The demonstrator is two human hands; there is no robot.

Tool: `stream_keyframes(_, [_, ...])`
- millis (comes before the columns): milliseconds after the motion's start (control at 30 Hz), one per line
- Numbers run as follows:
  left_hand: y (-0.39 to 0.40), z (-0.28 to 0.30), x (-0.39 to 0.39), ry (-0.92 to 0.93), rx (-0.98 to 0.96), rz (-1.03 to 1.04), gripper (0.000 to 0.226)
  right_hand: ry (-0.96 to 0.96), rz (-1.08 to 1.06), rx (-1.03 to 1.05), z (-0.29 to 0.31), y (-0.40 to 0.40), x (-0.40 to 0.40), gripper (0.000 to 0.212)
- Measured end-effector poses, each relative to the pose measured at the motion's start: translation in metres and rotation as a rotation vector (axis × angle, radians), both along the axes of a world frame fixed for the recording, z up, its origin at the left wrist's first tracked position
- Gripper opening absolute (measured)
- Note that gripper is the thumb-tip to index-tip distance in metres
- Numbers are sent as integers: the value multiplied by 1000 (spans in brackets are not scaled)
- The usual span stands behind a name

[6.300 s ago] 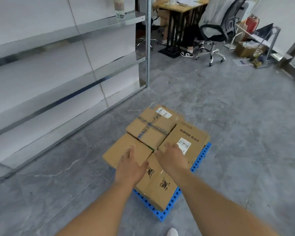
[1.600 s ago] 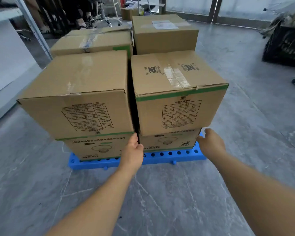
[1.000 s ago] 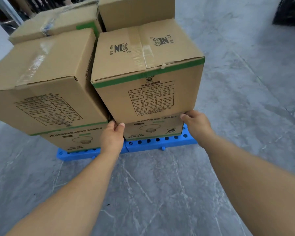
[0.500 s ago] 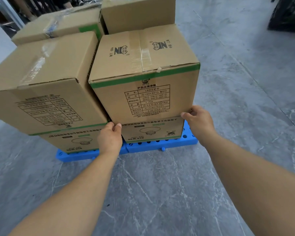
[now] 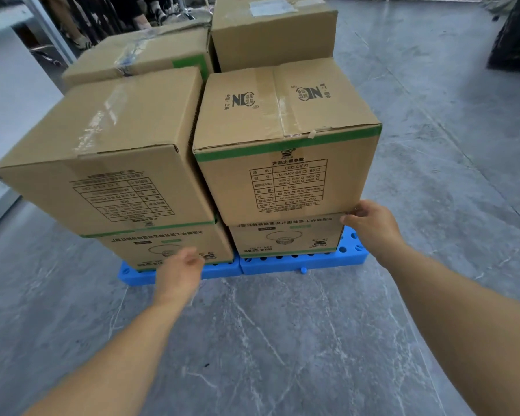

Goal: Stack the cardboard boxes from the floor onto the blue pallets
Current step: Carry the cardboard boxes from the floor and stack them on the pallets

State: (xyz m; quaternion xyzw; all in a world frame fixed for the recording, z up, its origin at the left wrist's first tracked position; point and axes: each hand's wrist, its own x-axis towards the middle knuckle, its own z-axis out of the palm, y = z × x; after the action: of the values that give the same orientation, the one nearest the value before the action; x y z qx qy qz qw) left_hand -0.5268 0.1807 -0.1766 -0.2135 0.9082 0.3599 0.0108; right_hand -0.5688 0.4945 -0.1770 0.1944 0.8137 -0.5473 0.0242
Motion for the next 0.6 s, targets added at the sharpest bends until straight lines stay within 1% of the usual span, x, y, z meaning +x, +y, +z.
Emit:
stream_keyframes(67, [-41,1,-2,0,-46,122,32,-5,-5,-25,0,-1,-1,7])
stream_keyframes(100, [-61,2,-5,25,-30,206,34,-3,-11,-50,1,-2,-2,8])
stream_keyframes(167, [-92,7,-15,111,97,339,47,-8,-21,-84,3,-4,-4,11])
stream_keyframes(233, [-116,10,-26,142,190,366,61,-35,-30,-111,4,-6,-6,19])
stream_keyframes(300, [-133,10,-38,88,253,384,69,-71,-34,-163,5,-8,-8,27])
stream_keyframes(333, [-141,7,-43,66,297,390,69,-85,-33,-196,5,-9,-9,30])
stream_keyframes(433, [-153,-2,-49,29,417,319,52,-88,-34,-273,3,-13,-10,33])
stream_keyframes(467, [-154,-5,-49,22,445,305,50,-88,-44,-284,2,-14,-11,32])
stream_keyframes(600, [-157,-12,-49,37,468,302,47,-103,-87,-278,-2,-17,-15,30])
